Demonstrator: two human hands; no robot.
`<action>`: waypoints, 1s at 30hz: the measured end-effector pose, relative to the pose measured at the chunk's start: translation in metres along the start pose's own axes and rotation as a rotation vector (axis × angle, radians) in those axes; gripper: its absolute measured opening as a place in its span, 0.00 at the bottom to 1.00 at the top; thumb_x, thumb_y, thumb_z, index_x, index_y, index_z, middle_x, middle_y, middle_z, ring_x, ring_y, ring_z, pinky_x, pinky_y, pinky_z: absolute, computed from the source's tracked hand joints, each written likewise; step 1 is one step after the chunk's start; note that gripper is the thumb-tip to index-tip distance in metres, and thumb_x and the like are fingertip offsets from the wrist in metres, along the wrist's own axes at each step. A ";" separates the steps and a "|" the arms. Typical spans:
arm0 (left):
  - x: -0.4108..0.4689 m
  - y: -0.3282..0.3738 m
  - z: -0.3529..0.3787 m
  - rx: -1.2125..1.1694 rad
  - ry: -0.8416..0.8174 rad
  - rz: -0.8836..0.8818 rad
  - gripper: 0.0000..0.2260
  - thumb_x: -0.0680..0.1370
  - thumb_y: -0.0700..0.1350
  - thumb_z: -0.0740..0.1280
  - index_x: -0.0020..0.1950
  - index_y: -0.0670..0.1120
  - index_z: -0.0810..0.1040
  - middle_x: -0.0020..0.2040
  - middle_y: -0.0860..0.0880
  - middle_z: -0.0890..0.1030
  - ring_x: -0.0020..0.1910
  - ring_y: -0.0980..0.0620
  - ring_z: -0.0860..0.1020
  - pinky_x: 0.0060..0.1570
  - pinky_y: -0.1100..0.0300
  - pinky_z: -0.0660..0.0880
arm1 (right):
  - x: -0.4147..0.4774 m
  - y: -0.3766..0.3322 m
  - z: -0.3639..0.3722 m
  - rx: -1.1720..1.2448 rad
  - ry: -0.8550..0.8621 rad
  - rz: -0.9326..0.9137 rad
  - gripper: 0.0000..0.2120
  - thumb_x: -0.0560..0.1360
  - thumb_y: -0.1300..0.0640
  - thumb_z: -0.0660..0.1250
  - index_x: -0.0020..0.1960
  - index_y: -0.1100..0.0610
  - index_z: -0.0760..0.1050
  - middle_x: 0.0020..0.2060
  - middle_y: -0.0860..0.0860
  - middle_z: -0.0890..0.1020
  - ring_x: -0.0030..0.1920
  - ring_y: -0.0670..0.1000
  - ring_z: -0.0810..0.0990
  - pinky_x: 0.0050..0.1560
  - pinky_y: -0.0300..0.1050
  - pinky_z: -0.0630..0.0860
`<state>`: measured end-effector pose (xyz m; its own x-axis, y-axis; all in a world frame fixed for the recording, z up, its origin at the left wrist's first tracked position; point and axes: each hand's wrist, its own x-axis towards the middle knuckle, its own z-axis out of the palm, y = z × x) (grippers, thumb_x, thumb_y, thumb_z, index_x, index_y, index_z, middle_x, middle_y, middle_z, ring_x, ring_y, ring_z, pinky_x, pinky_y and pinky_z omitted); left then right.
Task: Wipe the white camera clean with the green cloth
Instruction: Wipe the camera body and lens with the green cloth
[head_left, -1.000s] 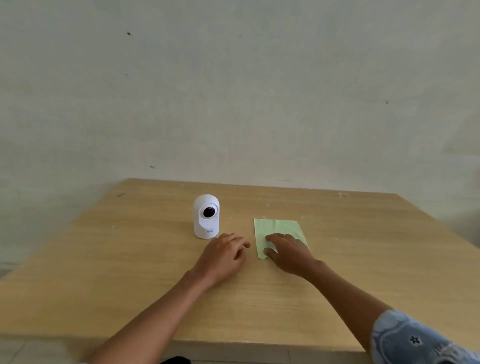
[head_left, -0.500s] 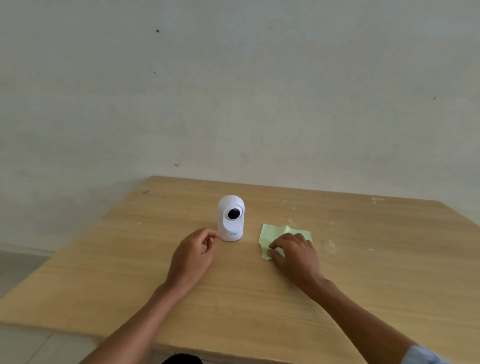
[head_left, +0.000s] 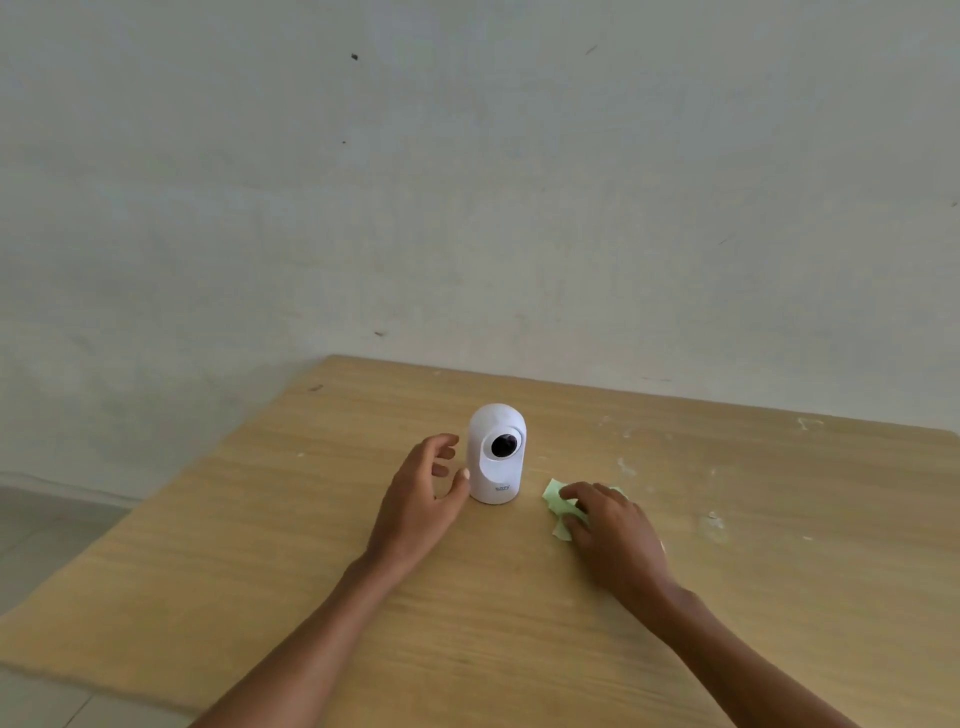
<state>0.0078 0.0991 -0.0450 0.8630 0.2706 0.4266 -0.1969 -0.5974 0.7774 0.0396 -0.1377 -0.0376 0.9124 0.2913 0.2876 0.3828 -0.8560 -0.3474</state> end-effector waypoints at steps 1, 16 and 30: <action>0.001 -0.001 0.000 -0.019 -0.002 -0.002 0.20 0.78 0.49 0.69 0.70 0.52 0.73 0.60 0.56 0.78 0.55 0.58 0.79 0.52 0.60 0.77 | 0.002 0.001 0.000 0.043 0.014 0.009 0.12 0.77 0.58 0.65 0.59 0.50 0.78 0.54 0.48 0.82 0.56 0.53 0.79 0.51 0.46 0.71; 0.016 -0.006 0.007 -0.167 -0.015 0.105 0.17 0.80 0.51 0.69 0.69 0.57 0.74 0.63 0.61 0.79 0.59 0.60 0.79 0.56 0.57 0.78 | 0.040 -0.033 -0.016 0.704 0.417 0.069 0.07 0.77 0.60 0.68 0.49 0.49 0.79 0.45 0.43 0.83 0.44 0.42 0.79 0.40 0.32 0.71; 0.018 -0.008 0.008 -0.131 -0.038 0.094 0.18 0.80 0.54 0.69 0.68 0.61 0.71 0.62 0.63 0.79 0.61 0.64 0.77 0.58 0.61 0.76 | 0.053 -0.068 -0.003 0.552 0.413 -0.090 0.07 0.80 0.58 0.66 0.55 0.52 0.80 0.49 0.42 0.79 0.49 0.42 0.79 0.47 0.35 0.75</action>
<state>0.0281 0.1030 -0.0475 0.8544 0.1880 0.4844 -0.3344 -0.5147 0.7895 0.0618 -0.0652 0.0043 0.7855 0.0712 0.6147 0.5721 -0.4622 -0.6775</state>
